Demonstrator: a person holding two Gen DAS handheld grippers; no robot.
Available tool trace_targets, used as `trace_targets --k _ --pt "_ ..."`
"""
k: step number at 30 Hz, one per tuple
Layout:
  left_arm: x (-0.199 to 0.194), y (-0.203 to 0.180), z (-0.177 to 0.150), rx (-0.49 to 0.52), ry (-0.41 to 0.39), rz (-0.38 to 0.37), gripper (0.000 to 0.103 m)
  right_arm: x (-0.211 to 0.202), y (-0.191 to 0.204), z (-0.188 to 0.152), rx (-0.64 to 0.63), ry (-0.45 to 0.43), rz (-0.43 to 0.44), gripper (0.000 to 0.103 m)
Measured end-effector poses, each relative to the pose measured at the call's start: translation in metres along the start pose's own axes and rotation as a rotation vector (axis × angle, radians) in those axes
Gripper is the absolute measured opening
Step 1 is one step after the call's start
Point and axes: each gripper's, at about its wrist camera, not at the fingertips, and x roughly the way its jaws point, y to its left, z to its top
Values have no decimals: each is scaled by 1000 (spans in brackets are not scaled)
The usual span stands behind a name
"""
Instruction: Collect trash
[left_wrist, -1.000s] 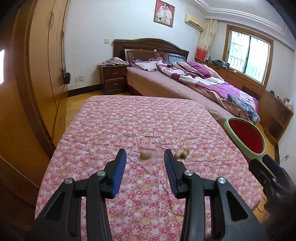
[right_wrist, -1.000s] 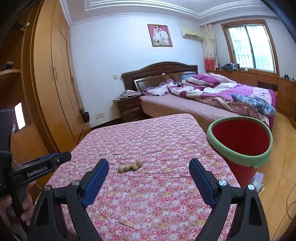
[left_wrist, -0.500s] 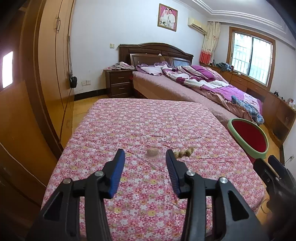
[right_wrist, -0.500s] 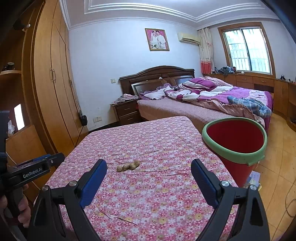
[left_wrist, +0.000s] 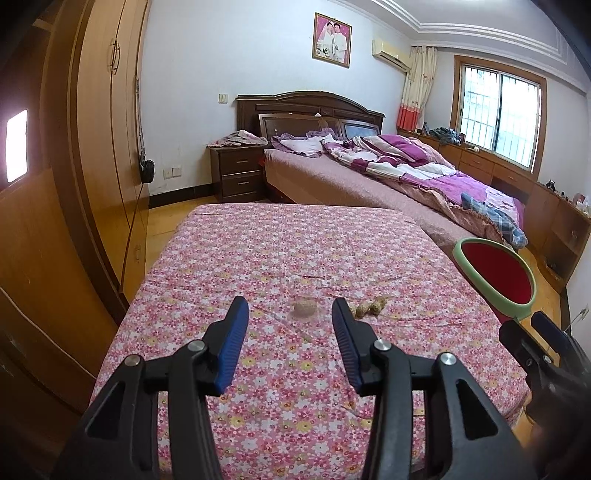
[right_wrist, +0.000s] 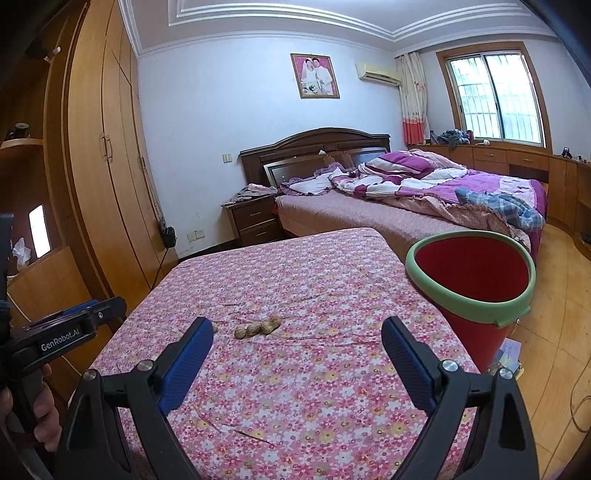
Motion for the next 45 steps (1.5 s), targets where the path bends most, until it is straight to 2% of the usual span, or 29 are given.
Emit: trace_targets --k 45 --pt "-2 3 1 -7 -5 1 47 0 1 -3 -2 4 3 94"
